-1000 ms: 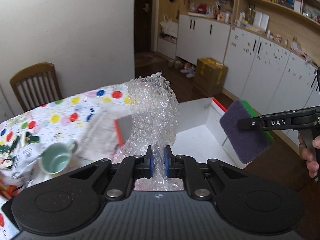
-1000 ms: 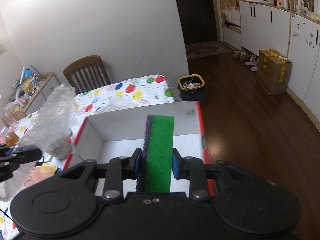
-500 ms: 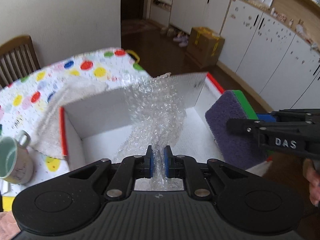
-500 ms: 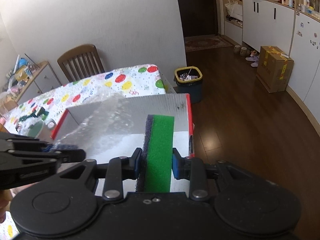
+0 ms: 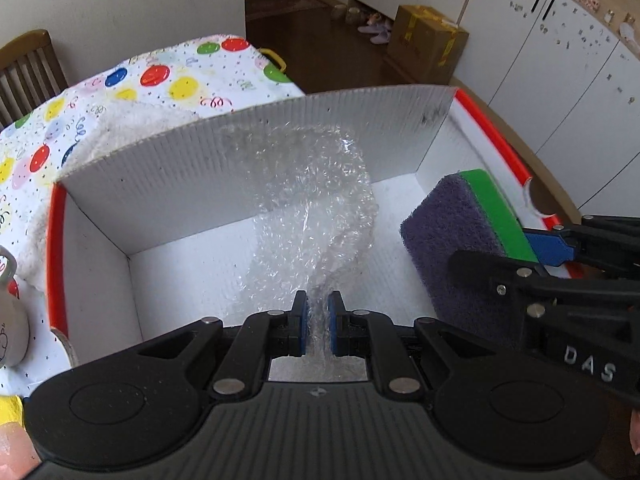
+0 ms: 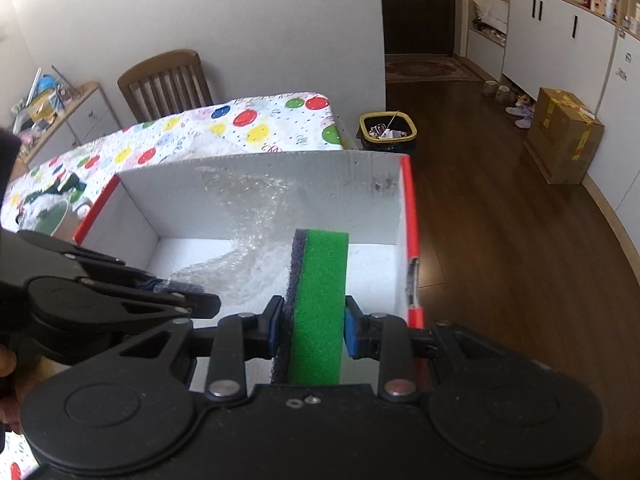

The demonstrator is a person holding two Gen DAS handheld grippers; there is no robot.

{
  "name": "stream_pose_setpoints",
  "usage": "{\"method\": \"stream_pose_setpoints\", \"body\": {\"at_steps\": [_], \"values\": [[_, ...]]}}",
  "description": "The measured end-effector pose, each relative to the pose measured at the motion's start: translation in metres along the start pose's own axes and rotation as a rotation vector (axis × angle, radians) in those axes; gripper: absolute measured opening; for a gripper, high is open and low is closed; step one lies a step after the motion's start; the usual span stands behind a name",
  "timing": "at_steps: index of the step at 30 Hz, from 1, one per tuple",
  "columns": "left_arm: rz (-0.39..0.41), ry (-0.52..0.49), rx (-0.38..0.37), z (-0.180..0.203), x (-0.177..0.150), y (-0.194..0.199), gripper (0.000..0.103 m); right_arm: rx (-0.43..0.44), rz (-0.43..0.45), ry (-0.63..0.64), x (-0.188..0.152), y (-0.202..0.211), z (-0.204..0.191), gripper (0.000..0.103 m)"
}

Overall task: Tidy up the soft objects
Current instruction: 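Carry the sponge and bubble wrap into the red box and release both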

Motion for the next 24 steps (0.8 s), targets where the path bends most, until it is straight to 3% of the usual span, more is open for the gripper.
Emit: {"method": "stream_pose_setpoints", "body": {"at_steps": [13, 19, 21, 24], "values": [[-0.065, 0.050, 0.000, -0.008, -0.011, -0.012, 0.010, 0.001, -0.032, 0.092, -0.004, -0.008, -0.010, 0.030], [-0.081, 0.026, 0.006, -0.005, -0.014, -0.012, 0.011, 0.000, -0.040, 0.100, -0.004, -0.010, -0.010, 0.033], [-0.088, 0.033, 0.008, -0.005, -0.016, -0.011, 0.011, 0.002, -0.040, 0.097, -0.004, -0.010, -0.011, 0.034], [-0.086, 0.045, 0.008, -0.007, -0.016, -0.008, 0.012, -0.003, -0.034, 0.090, -0.003, -0.009, -0.009, 0.046]]}}
Point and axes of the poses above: each gripper's, at about its wrist camera, not at the fingertips, and y roughly against the way its jaws point, z to its right, x to its top, the point moved 10 cm from there along -y, roughly the way its jaws point, and after that the axes turned 15 degrees about z, right-handed, at the moved point
